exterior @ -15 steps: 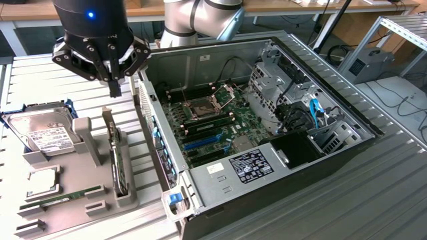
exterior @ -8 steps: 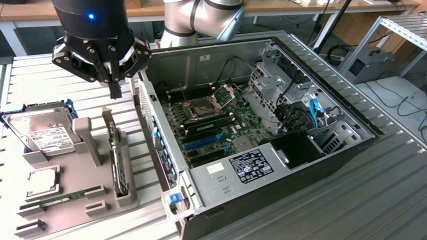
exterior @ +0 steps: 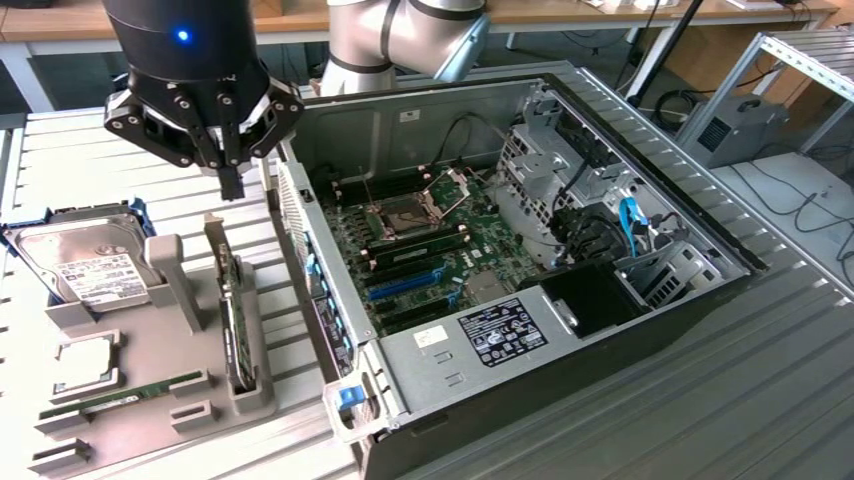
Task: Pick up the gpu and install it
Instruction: 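Reach for the gpu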
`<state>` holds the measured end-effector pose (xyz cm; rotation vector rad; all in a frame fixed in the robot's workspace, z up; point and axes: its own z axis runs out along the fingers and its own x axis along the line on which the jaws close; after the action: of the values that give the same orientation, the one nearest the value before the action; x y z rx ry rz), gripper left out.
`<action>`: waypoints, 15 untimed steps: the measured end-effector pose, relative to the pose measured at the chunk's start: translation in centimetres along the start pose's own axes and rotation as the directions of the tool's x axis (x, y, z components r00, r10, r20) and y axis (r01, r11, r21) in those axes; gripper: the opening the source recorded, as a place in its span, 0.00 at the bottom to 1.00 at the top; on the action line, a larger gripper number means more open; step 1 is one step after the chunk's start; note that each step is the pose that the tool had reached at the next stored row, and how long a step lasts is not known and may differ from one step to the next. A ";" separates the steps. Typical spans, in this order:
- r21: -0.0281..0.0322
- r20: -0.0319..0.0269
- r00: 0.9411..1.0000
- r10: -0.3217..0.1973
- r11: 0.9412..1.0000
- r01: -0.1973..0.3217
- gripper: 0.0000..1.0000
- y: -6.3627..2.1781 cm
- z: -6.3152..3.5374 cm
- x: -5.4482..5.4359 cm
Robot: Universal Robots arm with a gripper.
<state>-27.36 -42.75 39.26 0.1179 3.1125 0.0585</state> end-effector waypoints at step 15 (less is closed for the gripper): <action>0.001 0.000 1.000 0.000 1.000 0.000 0.11 -0.66 -0.02 -0.1</action>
<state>-27.36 -43.42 39.25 0.1178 3.1125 0.0574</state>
